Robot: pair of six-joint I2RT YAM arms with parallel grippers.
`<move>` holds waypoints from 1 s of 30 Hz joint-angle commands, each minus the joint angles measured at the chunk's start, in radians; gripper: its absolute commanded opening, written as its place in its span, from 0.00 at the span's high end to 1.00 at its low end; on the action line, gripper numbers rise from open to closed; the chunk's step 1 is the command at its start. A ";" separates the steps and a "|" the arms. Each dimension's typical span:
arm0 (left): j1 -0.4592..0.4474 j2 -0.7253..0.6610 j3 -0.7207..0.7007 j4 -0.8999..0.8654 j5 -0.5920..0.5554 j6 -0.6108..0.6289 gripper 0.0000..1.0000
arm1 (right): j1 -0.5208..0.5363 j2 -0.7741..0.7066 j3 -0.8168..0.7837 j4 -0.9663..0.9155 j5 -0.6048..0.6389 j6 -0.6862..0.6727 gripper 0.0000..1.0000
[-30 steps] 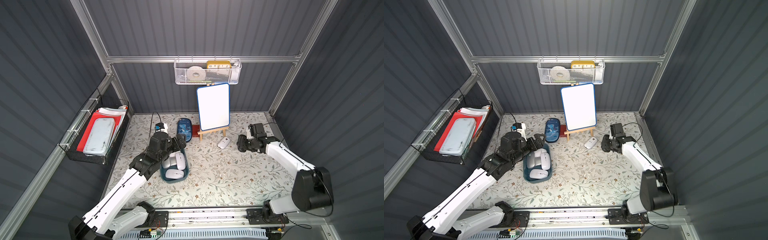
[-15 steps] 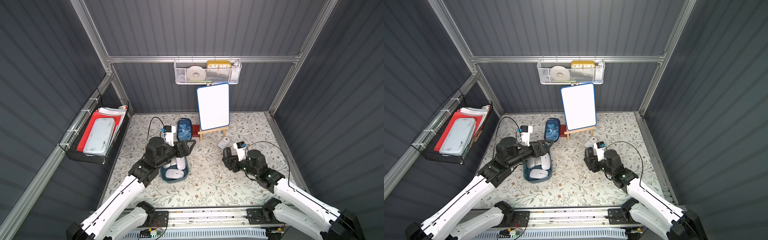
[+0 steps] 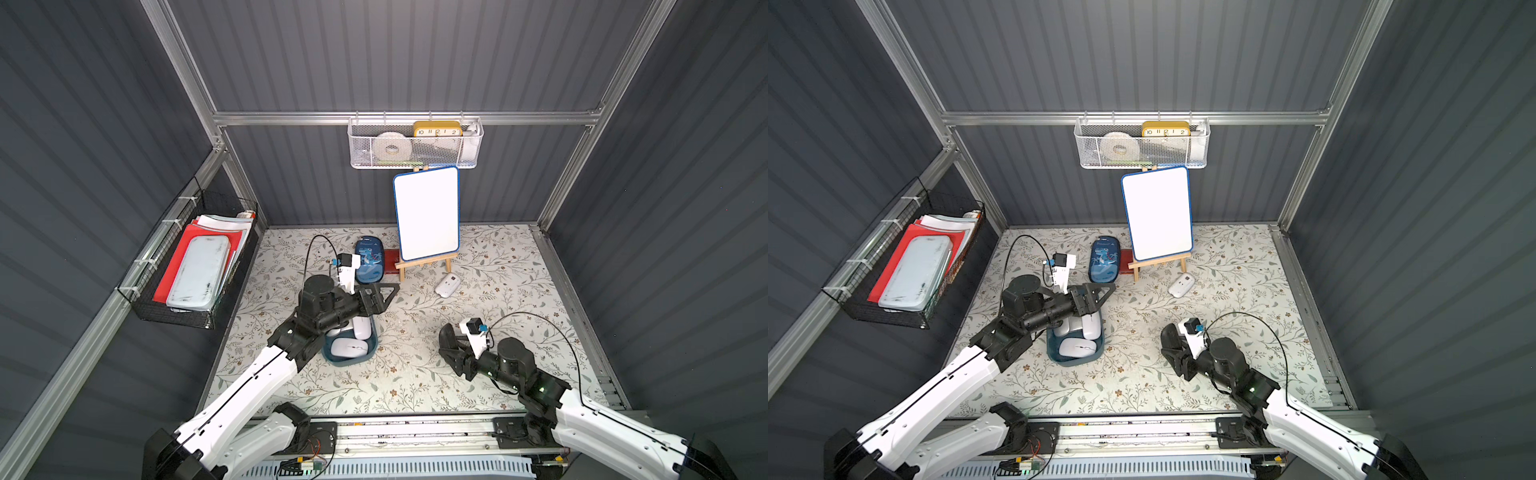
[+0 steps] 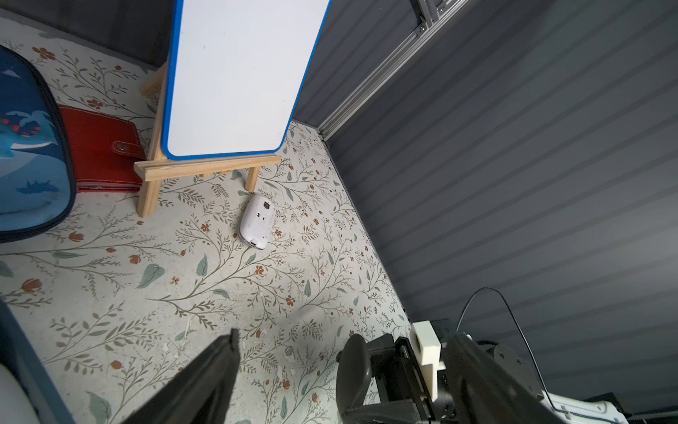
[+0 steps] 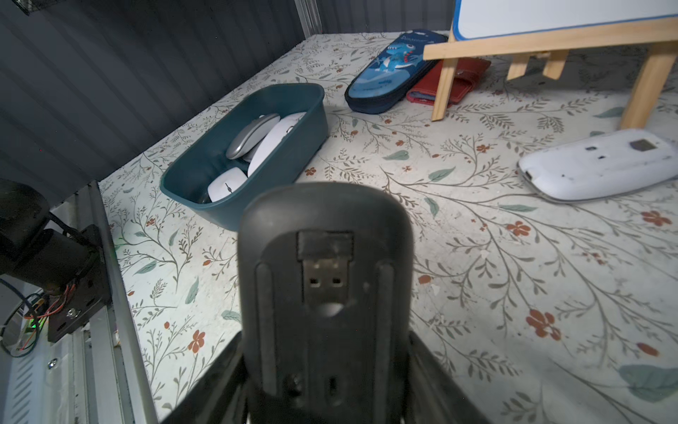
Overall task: Put the mouse in the storage box
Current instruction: Pick up the mouse from the center of the board.
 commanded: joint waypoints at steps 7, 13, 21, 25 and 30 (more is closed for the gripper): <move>-0.176 0.200 0.064 0.180 0.005 -0.035 0.02 | 0.010 0.011 -0.010 0.062 -0.034 -0.033 0.62; -0.232 0.353 0.117 0.213 0.006 -0.018 0.03 | 0.010 0.005 -0.011 0.060 -0.029 -0.031 0.62; -0.319 0.492 0.102 0.260 -0.028 -0.053 0.11 | 0.011 -0.015 -0.017 0.052 -0.014 -0.029 0.61; -0.390 0.530 0.095 0.279 -0.074 -0.086 0.14 | 0.010 -0.007 -0.014 0.054 -0.012 -0.027 0.61; -0.457 0.562 0.131 0.218 -0.154 -0.112 0.19 | 0.011 -0.006 -0.014 0.055 -0.009 -0.027 0.61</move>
